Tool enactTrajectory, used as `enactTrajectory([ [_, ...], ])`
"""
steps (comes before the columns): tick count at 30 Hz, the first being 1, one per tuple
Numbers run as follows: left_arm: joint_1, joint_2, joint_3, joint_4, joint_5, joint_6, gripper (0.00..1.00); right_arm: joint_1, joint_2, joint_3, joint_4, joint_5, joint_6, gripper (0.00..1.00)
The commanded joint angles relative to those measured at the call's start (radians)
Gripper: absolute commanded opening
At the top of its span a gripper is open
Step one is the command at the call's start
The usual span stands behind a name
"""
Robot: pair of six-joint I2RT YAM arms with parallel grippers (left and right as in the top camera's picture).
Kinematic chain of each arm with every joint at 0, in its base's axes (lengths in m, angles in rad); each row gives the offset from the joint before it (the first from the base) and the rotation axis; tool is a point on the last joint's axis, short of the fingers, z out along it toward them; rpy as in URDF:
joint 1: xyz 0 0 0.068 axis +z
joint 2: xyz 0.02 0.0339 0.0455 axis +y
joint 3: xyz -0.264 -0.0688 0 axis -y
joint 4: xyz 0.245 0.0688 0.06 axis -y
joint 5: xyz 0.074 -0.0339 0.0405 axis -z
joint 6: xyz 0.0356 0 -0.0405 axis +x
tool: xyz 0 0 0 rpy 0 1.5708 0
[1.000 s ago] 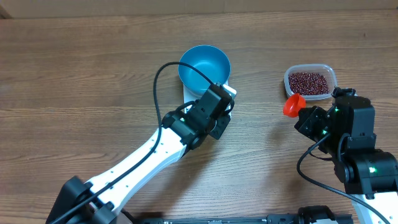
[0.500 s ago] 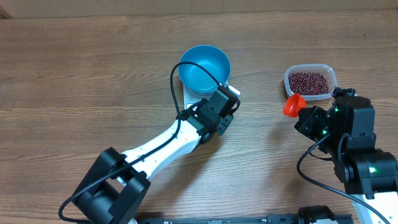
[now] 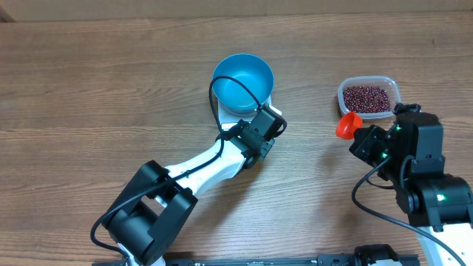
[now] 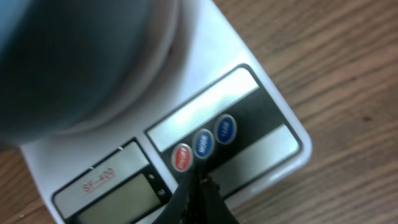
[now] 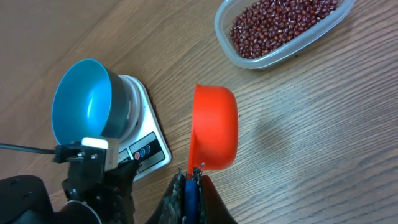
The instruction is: Scoop item into bowl and weigh 150g on scale
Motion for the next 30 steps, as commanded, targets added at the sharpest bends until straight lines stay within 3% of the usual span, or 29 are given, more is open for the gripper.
enactTrajectory([
  [1, 0.0, 0.007, -0.009, 0.008, -0.072, -0.036, 0.04, 0.002, 0.003, 0.034, 0.006, 0.017, -0.002, 0.04],
  [30, 0.0, 0.022, -0.009, 0.024, -0.07, -0.103, 0.04, 0.002, 0.006, 0.034, 0.021, 0.017, -0.003, 0.04],
])
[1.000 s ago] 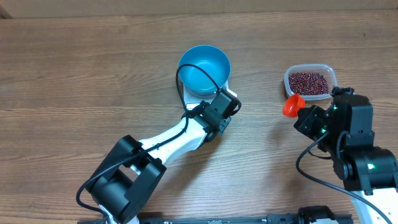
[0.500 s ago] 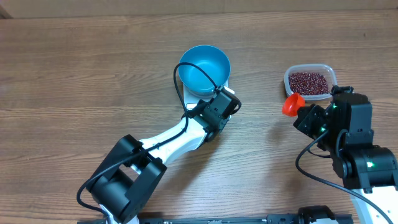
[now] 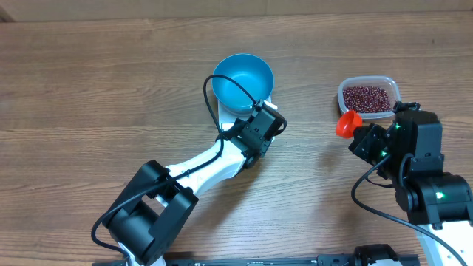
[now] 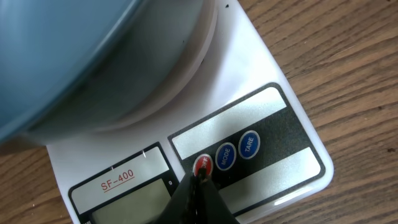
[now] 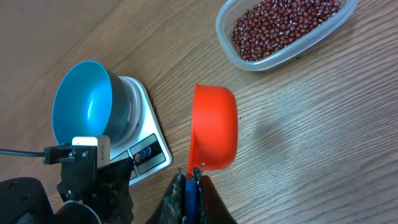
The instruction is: Scoop item into bowl and weigh 150g on scale
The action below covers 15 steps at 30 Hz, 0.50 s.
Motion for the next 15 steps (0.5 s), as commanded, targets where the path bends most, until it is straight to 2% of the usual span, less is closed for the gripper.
enactTrajectory([
  [1, -0.001, 0.018, -0.009, 0.001, -0.017, -0.021, 0.04, 0.002, -0.001, 0.034, 0.009, 0.017, -0.002, 0.04],
  [15, 0.0, 0.037, -0.009, 0.01, -0.017, -0.021, 0.04, 0.002, -0.001, 0.034, 0.009, 0.017, -0.005, 0.04],
])
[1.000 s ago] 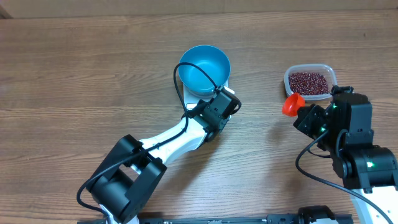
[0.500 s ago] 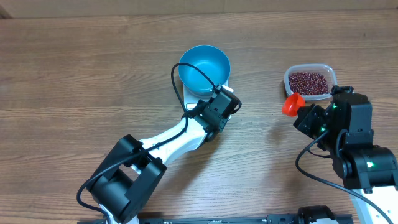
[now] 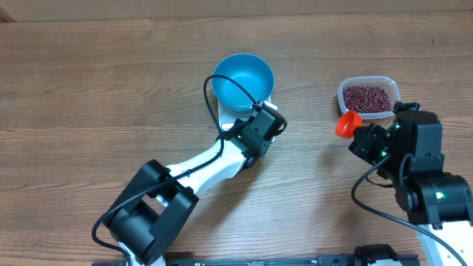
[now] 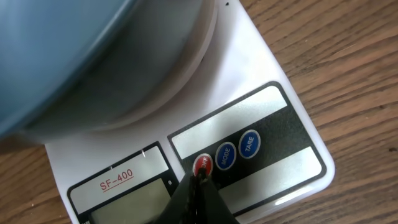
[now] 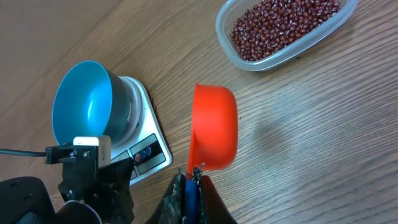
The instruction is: Scoop item into bowl and weigh 150g on scale
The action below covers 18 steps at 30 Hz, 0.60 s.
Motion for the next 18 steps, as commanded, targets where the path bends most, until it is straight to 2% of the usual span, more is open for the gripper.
enactTrajectory([
  [1, 0.0, 0.037, -0.009, 0.013, -0.017, -0.021, 0.04, 0.002, -0.001, 0.034, 0.008, 0.016, -0.005, 0.04],
  [18, 0.004, 0.069, -0.009, 0.047, -0.028, -0.017, 0.04, 0.002, -0.001, 0.034, 0.008, 0.017, -0.005, 0.04],
])
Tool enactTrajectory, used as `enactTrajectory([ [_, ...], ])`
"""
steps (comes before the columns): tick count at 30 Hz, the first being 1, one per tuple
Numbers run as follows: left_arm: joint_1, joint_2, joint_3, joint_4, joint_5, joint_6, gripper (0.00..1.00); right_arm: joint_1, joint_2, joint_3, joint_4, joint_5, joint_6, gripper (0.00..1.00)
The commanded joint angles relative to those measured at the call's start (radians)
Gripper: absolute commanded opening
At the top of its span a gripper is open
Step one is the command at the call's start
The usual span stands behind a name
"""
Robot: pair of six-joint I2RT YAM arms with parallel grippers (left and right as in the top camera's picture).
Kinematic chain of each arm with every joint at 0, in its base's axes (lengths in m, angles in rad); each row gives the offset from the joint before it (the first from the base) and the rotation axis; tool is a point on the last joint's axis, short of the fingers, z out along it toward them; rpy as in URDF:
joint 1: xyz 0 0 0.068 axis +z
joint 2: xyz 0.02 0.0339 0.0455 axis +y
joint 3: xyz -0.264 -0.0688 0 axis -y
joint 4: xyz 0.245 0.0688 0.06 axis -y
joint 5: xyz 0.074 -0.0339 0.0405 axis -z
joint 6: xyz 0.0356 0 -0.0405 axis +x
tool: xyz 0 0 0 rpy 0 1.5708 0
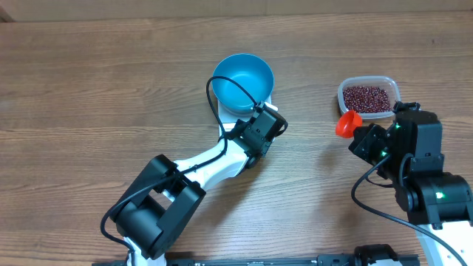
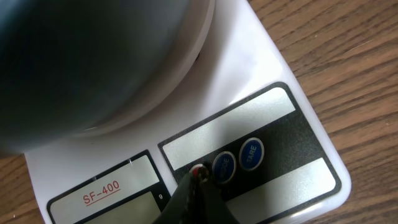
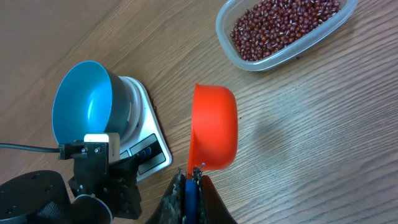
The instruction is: Scoop item into bowl and weigh 150g on scale
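Note:
An empty blue bowl (image 1: 243, 83) stands on the platform of a white kitchen scale (image 2: 280, 93). My left gripper (image 2: 199, 177) is shut, its tip down on the red button (image 2: 196, 169) of the scale's panel, beside two blue buttons (image 2: 250, 153). The display (image 2: 118, 208) shows no reading. My right gripper (image 3: 193, 176) is shut on the blue handle of an empty orange scoop (image 3: 214, 135), held level above the table between the scale and a clear tub of red beans (image 3: 283, 26).
The bean tub (image 1: 367, 97) sits at the right of the wooden table (image 1: 89, 111), just beyond the right arm. The left arm's black cable (image 1: 222, 100) arcs over the bowl's near rim.
My left gripper's tip has shifted slightly and now covers most of the red button. The right gripper with the scoop has not moved.
First my shut left gripper hovered just short of the scale's red button. By the following moments its tip rested on that button, and it stays pressed there now. All along the right gripper held the empty orange scoop still near the bean tub.

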Motion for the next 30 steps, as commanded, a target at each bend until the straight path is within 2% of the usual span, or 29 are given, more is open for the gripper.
enactTrajectory([
  [1, 0.006, 0.024, -0.009, 0.007, -0.016, -0.018, 0.04, 0.002, -0.001, 0.034, 0.009, 0.016, -0.005, 0.04],
  [30, 0.013, 0.052, -0.009, 0.027, -0.005, -0.017, 0.04, 0.002, -0.001, 0.034, 0.008, 0.016, -0.005, 0.04],
])
